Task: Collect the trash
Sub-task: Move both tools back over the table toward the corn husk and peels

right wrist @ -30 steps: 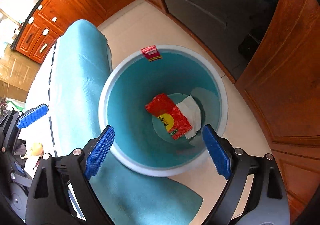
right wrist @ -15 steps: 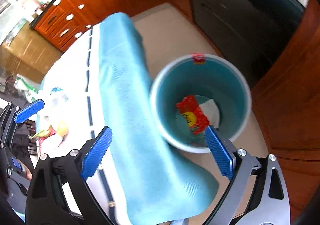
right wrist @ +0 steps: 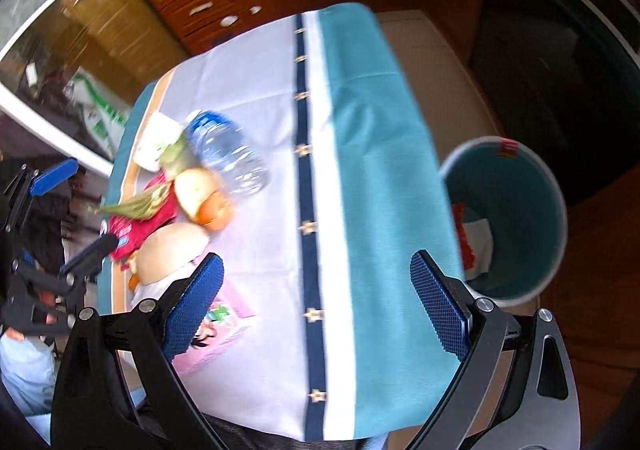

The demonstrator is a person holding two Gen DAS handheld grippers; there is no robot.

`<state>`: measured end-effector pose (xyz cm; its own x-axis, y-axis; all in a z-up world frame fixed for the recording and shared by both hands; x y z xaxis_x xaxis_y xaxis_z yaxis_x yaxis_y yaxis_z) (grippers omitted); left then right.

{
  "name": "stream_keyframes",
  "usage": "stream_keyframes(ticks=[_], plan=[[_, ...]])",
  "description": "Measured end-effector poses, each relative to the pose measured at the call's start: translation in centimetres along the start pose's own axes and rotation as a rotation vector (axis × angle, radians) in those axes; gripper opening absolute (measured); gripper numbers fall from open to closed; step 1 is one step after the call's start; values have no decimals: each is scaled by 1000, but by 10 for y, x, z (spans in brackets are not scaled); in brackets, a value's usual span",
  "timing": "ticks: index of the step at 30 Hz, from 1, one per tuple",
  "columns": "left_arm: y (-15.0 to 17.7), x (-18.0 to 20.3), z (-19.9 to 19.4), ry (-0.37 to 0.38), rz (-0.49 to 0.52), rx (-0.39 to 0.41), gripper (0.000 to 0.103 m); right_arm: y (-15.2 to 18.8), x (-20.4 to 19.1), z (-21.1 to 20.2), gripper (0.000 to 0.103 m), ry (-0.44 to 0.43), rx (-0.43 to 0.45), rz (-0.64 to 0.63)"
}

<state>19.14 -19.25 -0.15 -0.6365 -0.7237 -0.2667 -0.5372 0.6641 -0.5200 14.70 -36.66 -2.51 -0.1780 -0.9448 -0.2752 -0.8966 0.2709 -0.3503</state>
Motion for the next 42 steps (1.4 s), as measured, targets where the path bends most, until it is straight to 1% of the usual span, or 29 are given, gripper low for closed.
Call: stream_keyframes(ticks=[4,8,12,17,19,23,26,29,30,32,33,34,37,38,40,42], plan=[[32,-28,7,-10,-73,-35,99,5,-30,16,91,-12,-35,-46],[57,-44,16,5,-132,-63,99,8,-50,35,91,-12,-76,-72],[81,-46,24,38,-155,-79,99,7,-66,56,91,-17,-112,-80],[100,-46,30,98,-178,-93,99,2,-81,78,91,-50,-139,-70],[107,-45,31,105,-178,-96,99,0,-86,86,91,-62,-151,-59],[122,-50,29,122,-197,-99,99,2,-94,95,91,-78,-170,-59],[133,-53,30,163,-230,-119,99,5,-98,100,91,-77,-189,-67],[139,-48,29,183,-223,-114,99,6,-100,102,91,-81,-192,-61],[140,-47,29,181,-215,-112,99,6,-100,102,91,-80,-194,-58],[144,-49,31,118,-189,-107,99,6,-101,101,91,-78,-197,-57],[146,-53,32,94,-193,-106,99,5,-102,100,91,-79,-198,-59],[148,-59,33,94,-208,-108,99,5,-105,99,91,-82,-196,-67],[151,-83,40,117,-304,-107,99,1,-115,99,91,-84,-190,-96],[151,-88,42,114,-315,-105,99,-1,-117,101,91,-84,-192,-98],[152,-98,46,93,-336,-107,99,-6,-118,108,91,-102,-194,-76],[155,-105,50,97,-356,-112,99,-12,-113,116,91,-107,-187,-34]])
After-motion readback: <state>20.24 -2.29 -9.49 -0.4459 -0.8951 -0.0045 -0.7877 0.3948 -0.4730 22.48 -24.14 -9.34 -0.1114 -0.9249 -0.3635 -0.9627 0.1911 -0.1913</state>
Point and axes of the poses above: each gripper's, at about its wrist camera, not at the fingertips, and z roughly the way its jaws point, x to its right, y to its underside, the point moved 4 cm from there along z, roughly the way its jaws point, and after that the axes turned 3 degrees about z, right-handed, at the moved point
